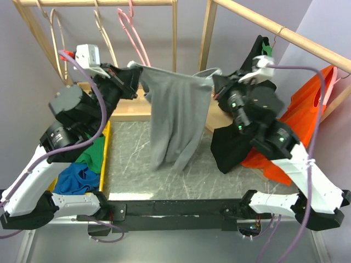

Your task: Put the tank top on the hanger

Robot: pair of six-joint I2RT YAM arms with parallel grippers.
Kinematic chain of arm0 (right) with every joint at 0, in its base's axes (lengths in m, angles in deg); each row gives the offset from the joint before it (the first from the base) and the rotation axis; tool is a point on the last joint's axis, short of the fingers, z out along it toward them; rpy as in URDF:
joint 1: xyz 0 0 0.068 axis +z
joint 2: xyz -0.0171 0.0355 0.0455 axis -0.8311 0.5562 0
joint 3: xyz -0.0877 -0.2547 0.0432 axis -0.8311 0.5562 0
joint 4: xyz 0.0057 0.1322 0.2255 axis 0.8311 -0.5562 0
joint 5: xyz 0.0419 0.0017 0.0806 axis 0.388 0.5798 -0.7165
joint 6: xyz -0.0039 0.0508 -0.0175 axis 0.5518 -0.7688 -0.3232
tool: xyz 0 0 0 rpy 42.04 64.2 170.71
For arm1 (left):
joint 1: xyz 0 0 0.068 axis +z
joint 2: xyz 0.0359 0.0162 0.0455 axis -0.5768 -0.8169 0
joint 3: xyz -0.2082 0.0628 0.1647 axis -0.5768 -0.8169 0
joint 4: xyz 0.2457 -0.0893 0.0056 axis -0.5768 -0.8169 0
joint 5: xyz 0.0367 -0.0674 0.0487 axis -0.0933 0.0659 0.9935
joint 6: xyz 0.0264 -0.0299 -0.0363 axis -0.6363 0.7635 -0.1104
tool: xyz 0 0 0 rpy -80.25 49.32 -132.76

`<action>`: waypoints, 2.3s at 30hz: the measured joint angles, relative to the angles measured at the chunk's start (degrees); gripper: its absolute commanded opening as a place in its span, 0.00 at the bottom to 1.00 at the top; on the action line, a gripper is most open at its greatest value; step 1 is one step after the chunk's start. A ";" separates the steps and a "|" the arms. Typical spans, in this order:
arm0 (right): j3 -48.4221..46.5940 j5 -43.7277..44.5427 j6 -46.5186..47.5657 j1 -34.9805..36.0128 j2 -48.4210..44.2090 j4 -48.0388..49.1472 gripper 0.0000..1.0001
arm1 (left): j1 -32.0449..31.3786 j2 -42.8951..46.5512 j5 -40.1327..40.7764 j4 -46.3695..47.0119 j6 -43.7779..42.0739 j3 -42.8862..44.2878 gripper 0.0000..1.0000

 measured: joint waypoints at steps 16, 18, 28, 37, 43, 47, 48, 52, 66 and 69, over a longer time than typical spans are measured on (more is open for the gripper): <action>61.46 -23.19 -16.94 0.31 -9.94 9.22 0.52 | 4.57 16.09 -21.03 2.21 15.96 -59.23 0.36; 66.20 -26.10 -18.95 0.70 -9.81 9.27 0.61 | 4.59 17.59 -22.40 0.90 19.30 -65.88 0.41; 59.52 -22.53 -18.84 1.03 -10.49 9.75 0.66 | 4.59 24.96 -19.85 -5.57 26.05 -64.81 0.69; 52.46 -20.63 -16.02 1.03 -8.66 9.55 0.66 | 4.59 16.26 -10.78 -5.01 16.79 -33.77 0.68; 51.54 -20.68 -15.80 1.03 -9.18 8.61 0.66 | 4.66 -0.55 -0.96 -3.04 8.17 -3.50 0.69; 51.54 -20.65 -15.78 1.03 -11.19 7.13 0.66 | 5.84 -14.91 7.96 -4.90 1.90 17.46 0.69; 51.54 -20.65 -15.76 1.03 -11.80 6.67 0.66 | 6.25 -18.23 9.84 -4.96 0.35 21.49 0.69; 51.08 -20.90 -15.56 1.03 -13.27 4.83 0.66 | 7.82 -29.59 16.76 -6.84 -5.14 32.46 0.67; 51.08 -22.53 -15.39 1.03 -18.23 1.20 0.67 | 11.82 -43.58 27.63 -9.57 -14.38 34.69 0.60; 51.08 -23.23 -15.39 1.03 -18.23 1.20 0.67 | 14.05 -43.58 26.05 -12.15 -11.82 34.69 0.55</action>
